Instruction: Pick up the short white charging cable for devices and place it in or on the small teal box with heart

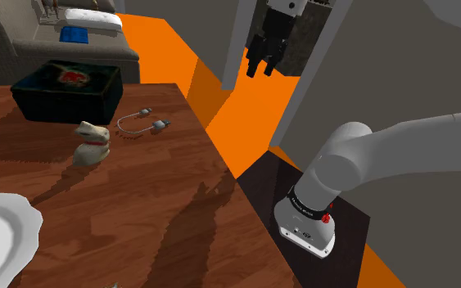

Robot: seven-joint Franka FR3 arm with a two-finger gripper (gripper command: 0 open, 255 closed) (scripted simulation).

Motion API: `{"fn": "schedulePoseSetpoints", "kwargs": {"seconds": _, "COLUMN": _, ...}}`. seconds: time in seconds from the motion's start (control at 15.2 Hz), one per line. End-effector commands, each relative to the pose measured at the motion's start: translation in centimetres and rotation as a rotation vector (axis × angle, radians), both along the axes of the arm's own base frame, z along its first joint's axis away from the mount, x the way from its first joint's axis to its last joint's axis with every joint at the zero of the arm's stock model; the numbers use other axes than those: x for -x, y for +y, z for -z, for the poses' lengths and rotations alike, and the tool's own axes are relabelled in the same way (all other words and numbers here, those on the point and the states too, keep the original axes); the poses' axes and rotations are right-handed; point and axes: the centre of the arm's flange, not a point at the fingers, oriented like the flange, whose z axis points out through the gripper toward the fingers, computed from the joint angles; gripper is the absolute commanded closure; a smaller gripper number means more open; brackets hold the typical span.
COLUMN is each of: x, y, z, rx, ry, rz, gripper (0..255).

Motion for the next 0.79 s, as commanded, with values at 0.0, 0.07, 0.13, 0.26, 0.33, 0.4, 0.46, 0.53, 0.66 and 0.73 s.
{"fn": "schedulePoseSetpoints", "kwargs": {"seconds": 0.0, "x": 0.0, "y": 0.0, "z": 0.0, "rx": 0.0, "ry": 0.0, "rz": 0.0, "gripper": 0}}
{"fn": "schedulePoseSetpoints", "kwargs": {"seconds": 0.07, "x": -0.6, "y": 1.1, "z": 0.5, "rx": 0.004, "ry": 0.001, "rz": 0.009, "gripper": 0}}
{"fn": "schedulePoseSetpoints", "kwargs": {"seconds": 0.13, "x": -1.1, "y": 2.3, "z": 1.0, "rx": 0.009, "ry": 0.002, "rz": 0.019, "gripper": 0}}
{"fn": "schedulePoseSetpoints", "kwargs": {"seconds": 0.26, "x": -2.3, "y": 4.5, "z": 2.0, "rx": 0.017, "ry": 0.004, "rz": 0.038, "gripper": 0}}
{"fn": "schedulePoseSetpoints", "kwargs": {"seconds": 0.33, "x": -2.9, "y": 5.7, "z": 2.6, "rx": 0.022, "ry": 0.005, "rz": 0.047, "gripper": 0}}
{"fn": "schedulePoseSetpoints", "kwargs": {"seconds": 0.4, "x": -3.5, "y": 6.8, "z": 3.1, "rx": 0.026, "ry": 0.006, "rz": 0.056, "gripper": 0}}
{"fn": "schedulePoseSetpoints", "kwargs": {"seconds": 0.46, "x": -4.2, "y": 7.9, "z": 3.6, "rx": 0.03, "ry": 0.007, "rz": 0.066, "gripper": 0}}
{"fn": "schedulePoseSetpoints", "kwargs": {"seconds": 0.53, "x": -4.8, "y": 9.0, "z": 4.2, "rx": 0.035, "ry": 0.008, "rz": 0.075, "gripper": 0}}
{"fn": "schedulePoseSetpoints", "kwargs": {"seconds": 0.66, "x": -6.1, "y": 11.1, "z": 5.3, "rx": 0.043, "ry": 0.01, "rz": 0.094, "gripper": 0}}
{"fn": "schedulePoseSetpoints", "kwargs": {"seconds": 0.73, "x": -6.8, "y": 12.2, "z": 5.8, "rx": 0.048, "ry": 0.011, "rz": 0.103, "gripper": 0}}
